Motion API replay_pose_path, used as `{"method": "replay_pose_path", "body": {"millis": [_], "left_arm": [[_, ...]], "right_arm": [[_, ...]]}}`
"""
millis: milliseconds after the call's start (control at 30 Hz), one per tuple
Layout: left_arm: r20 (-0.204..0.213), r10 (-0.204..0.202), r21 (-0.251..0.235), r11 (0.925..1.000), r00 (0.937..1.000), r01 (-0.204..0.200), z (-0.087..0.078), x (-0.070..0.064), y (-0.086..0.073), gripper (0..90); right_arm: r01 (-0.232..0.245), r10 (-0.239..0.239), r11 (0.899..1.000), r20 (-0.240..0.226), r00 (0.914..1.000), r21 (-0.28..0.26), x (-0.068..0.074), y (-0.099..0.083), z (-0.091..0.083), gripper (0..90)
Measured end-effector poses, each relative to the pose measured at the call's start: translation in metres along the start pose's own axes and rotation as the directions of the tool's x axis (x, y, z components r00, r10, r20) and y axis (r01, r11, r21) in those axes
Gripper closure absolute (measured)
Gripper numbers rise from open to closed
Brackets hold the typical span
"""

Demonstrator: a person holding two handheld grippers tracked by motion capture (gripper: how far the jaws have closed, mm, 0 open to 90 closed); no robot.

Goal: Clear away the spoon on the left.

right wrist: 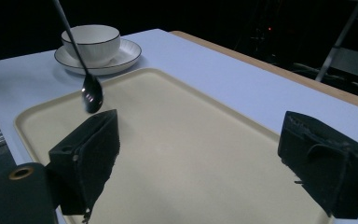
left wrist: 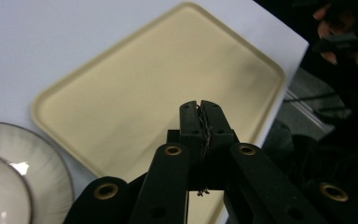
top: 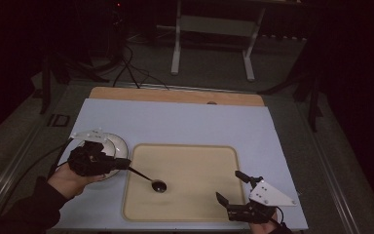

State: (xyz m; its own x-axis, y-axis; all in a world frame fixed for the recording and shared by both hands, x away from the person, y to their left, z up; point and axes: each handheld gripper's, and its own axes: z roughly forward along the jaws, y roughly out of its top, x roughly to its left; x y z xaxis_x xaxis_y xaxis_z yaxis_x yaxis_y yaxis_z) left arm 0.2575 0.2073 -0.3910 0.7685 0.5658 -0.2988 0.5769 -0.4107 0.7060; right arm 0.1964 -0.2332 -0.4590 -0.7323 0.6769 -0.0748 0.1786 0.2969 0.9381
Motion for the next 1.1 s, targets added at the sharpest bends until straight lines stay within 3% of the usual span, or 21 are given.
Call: {"method": "replay_pose_path", "body": {"millis": [300, 600, 800, 1100], "left_arm": [[0.075, 0.009, 0.104, 0.9944, 0.9971, -0.017, 0.027, -0.002, 0.003, 89.4], [0.096, 0.007, 0.181, 0.9831, 0.9953, -0.024, 0.051, 0.001, 0.008, 89.3], [0.108, -0.001, 0.174, 0.9845, 0.9941, -0.018, 0.06, 0.007, 0.013, 89.1], [0.086, -0.005, 0.108, 0.9941, 0.9963, -0.005, 0.08, 0.017, 0.024, 86.9]], "right_arm": [[0.002, -0.002, 1.0, 0.0, 1.0, -0.001, 0.0, 0.0, 0.0, 12.9], [-0.001, 0.001, 1.0, 0.001, 1.0, -0.003, -0.001, 0.0, -0.001, 12.9], [-0.002, 0.002, 1.0, -0.001, 1.0, -0.003, -0.001, 0.0, -0.001, 12.9], [-0.002, 0.002, 1.0, -0.005, 1.0, 0.001, -0.001, 0.0, -0.001, 12.9]]}}
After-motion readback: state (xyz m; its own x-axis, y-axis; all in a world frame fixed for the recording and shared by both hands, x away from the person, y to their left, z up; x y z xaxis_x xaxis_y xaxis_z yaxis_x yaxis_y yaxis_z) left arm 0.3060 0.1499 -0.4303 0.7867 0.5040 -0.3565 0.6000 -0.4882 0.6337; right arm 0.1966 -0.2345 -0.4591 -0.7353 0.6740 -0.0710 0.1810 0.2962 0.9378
